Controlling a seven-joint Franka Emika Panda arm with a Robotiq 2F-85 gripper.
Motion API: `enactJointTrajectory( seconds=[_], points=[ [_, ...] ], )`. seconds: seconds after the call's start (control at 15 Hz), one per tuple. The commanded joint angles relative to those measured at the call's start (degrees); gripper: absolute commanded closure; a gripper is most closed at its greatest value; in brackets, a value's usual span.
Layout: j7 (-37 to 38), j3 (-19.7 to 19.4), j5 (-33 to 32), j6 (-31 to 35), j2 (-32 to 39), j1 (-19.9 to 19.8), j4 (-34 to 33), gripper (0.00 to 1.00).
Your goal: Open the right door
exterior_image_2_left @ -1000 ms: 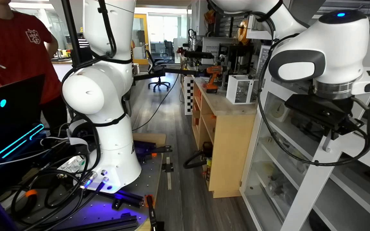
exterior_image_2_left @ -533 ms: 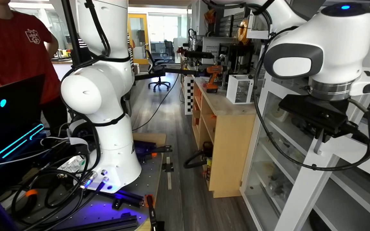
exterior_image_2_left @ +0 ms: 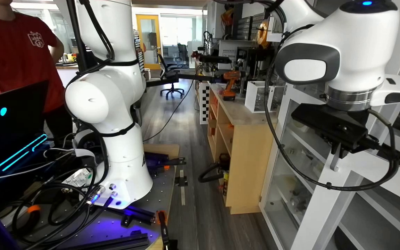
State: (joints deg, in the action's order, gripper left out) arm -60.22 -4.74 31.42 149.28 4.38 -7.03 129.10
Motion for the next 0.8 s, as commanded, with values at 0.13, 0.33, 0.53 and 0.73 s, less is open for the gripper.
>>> enactJointTrajectory(
  seconds=[0.13, 0.33, 0.53, 0.73],
  points=[
    [11.8, -4.2, -12.3, -2.7, -13.0, -2.3, 9.8, 0.48],
    [19.5, -6.5, -22.5, -6.9, -21.3, -4.1, 13.8, 0.28],
    [23.7, -7.8, -27.9, -12.0, -22.9, -4.7, 12.3, 0.08],
    [25.8, -7.6, -30.1, -15.9, -25.1, -3.5, 12.6, 0.00]
  ],
)
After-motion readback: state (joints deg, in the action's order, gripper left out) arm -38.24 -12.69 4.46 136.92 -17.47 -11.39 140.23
